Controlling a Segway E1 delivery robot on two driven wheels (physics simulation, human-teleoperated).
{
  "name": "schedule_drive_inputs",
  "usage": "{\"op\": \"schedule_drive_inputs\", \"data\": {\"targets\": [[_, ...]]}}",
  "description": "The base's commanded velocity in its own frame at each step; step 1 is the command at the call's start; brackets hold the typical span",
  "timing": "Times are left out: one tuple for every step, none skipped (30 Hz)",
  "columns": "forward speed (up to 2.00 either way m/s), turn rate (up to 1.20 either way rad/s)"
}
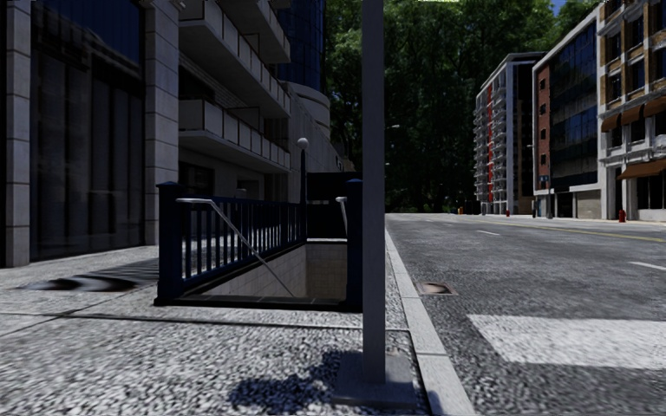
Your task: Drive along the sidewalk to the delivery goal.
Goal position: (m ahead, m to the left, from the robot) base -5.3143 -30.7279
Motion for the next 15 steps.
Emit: {"op": "schedule_drive_inputs", "data": {"targets": [[0.14, -0.47], [0.17, -0.51], [0.17, -0.51], [0.21, -0.58], [0.22, -0.61], [0.23, -0.61], [0.23, -0.61], [0.25, -0.61], [0.28, -0.61], [0.29, -0.61], [0.29, -0.61], [0.3, -0.61], [0.33, -0.61], [0.37, -0.61], [0.42, -0.61]]}}
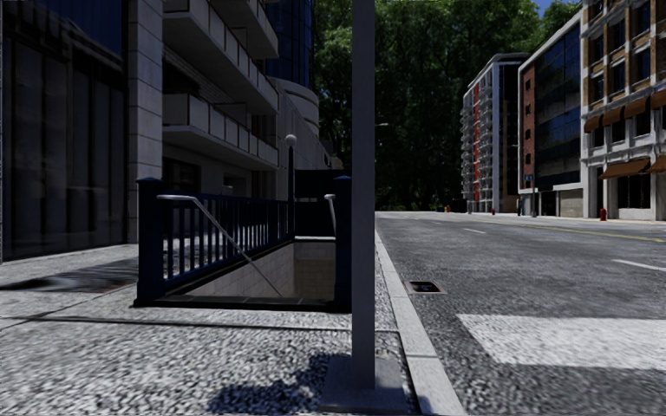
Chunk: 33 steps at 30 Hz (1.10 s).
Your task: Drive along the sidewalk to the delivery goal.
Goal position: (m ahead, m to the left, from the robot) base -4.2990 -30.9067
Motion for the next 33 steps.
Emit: {"op": "schedule_drive_inputs", "data": {"targets": [[0.42, -0.61], [0.46, -0.61], [0.48, -0.62], [0.49, -0.71], [0.49, -0.71], [0.49, -0.78], [0.49, -0.81], [0.49, -0.81], [0.49, -0.82], [0.49, -0.82], [0.49, -0.82], [0.49, -0.82], [0.49, -0.82], [0.49, -0.82], [0.49, -0.82], [0.49, -0.82], [0.49, -0.82], [0.49, -0.82], [0.49, -0.82], [0.49, -0.82], [0.49, -0.82], [0.54, -0.82], [0.54, -0.82], [0.6, -0.82], [0.62, -0.82], [0.63, -0.82], [0.63, -0.82], [0.63, -0.83], [0.63, -0.84], [0.63, -0.84], [0.63, -0.84], [0.63, -0.85], [0.63, -0.85]]}}
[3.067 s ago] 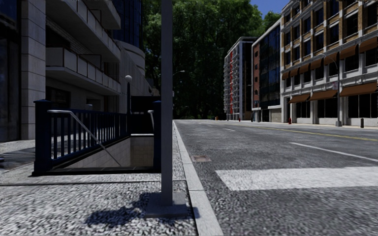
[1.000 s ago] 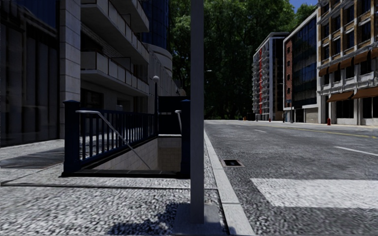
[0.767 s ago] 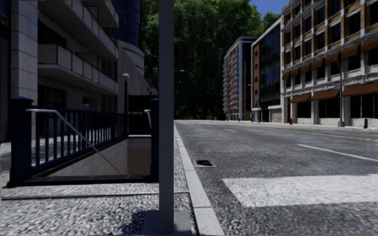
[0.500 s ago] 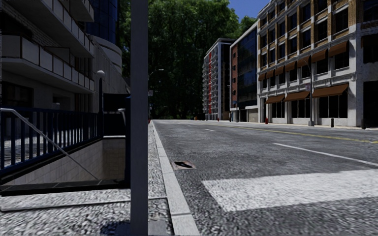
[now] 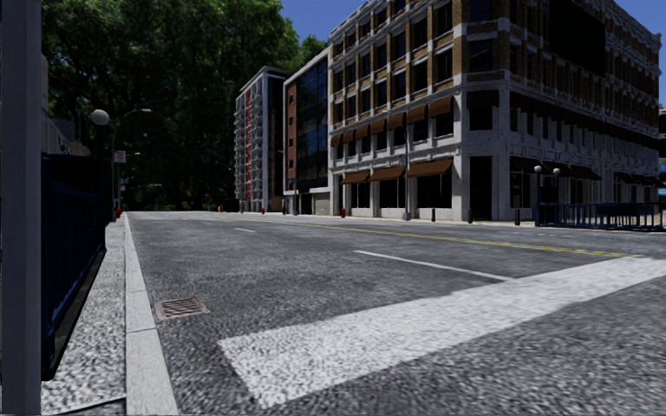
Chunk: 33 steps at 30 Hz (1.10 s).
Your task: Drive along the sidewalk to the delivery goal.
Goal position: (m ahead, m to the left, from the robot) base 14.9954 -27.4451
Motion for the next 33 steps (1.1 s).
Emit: {"op": "schedule_drive_inputs", "data": {"targets": [[0.63, -0.85], [0.63, -0.85], [0.63, -0.85], [0.63, -0.86], [0.63, -0.86], [0.63, -0.86], [0.63, -0.86], [0.63, -0.86], [0.63, -0.86], [0.63, -0.86], [0.63, -0.86], [0.63, -0.86], [0.63, -0.86], [0.63, -0.86], [0.63, -0.86], [0.63, -0.86], [0.63, -0.86], [0.63, -0.86], [0.63, -0.86], [0.63, -0.86], [0.63, -0.86], [0.63, -0.86], [0.63, -0.86], [0.63, -0.86], [0.63, -0.86], [0.63, -0.86], [0.63, -0.86], [0.63, -0.86], [0.63, -0.86], [0.63, -0.86], [0.63, -0.86], [0.63, -0.86], [0.63, -0.86]]}}
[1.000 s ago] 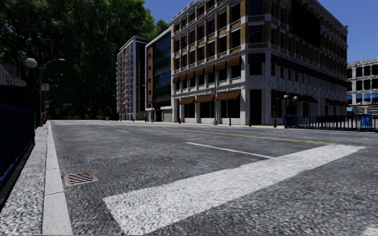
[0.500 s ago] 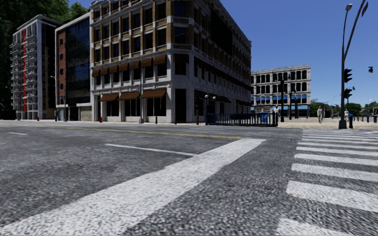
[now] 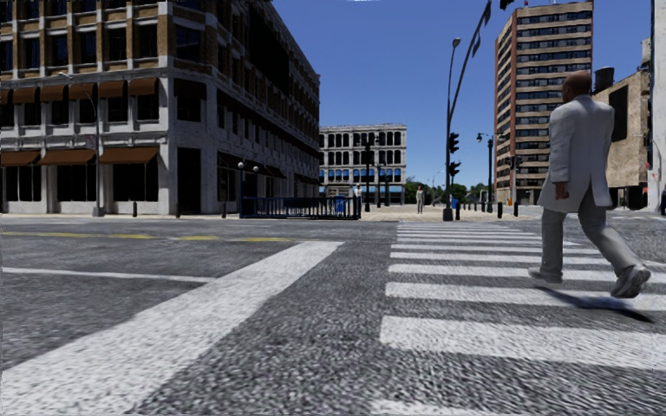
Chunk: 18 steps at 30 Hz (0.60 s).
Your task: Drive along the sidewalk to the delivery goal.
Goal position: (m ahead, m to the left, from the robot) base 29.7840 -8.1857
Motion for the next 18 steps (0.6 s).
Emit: {"op": "schedule_drive_inputs", "data": {"targets": [[0.63, -0.86], [0.63, -0.86], [0.63, -0.86], [0.63, -0.86], [0.63, -0.86], [0.63, -0.86], [0.63, -0.86], [0.63, -0.86], [0.63, -0.86], [0.63, -0.84], [0.63, -0.63], [0.63, -0.15], [0.63, 0.0], [0.63, 0.0], [0.63, 0.0], [0.63, 0.0], [0.63, 0.0], [0.63, 0.0]]}}
